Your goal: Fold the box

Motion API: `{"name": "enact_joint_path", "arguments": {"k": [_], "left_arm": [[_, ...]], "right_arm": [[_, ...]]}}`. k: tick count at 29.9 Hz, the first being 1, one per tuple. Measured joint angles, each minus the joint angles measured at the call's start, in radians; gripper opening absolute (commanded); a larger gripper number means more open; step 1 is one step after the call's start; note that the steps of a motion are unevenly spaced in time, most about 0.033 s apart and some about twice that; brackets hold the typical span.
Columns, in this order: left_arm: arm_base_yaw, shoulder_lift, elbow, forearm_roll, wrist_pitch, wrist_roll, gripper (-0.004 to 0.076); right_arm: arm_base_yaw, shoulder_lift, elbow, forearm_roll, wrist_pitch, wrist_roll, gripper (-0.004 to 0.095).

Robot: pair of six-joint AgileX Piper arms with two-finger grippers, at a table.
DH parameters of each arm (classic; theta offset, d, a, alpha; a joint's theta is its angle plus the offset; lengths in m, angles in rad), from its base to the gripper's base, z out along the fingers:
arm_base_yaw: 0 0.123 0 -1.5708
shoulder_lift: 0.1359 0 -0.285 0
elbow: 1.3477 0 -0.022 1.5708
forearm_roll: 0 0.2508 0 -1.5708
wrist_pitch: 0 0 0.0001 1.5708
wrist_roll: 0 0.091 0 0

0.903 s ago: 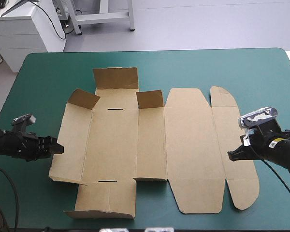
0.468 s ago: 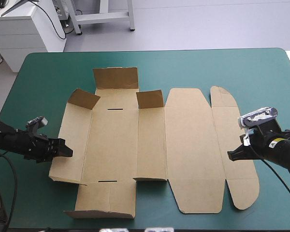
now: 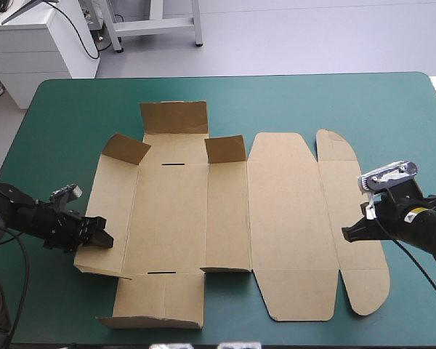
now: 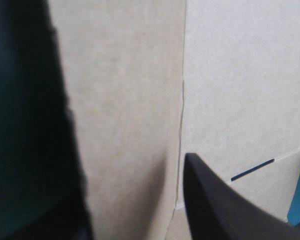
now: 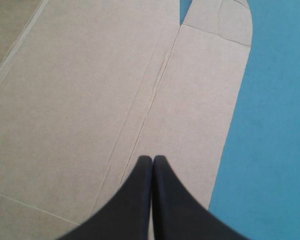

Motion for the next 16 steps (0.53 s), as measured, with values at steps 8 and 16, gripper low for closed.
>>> {"name": "enact_joint_path", "arguments": {"k": [8,16], "left_arm": [[-0.001,0.0,0.001,-0.052,0.017,0.009,-0.0008],[-0.003,0.0,0.001,-0.099,0.008,0.09,-0.0008]], "right_arm": [[0.0,0.0,0.0,0.001,0.0,0.0,-0.0021],[0.0,0.0,0.0,0.001,0.0,0.0,-0.0021]]}}
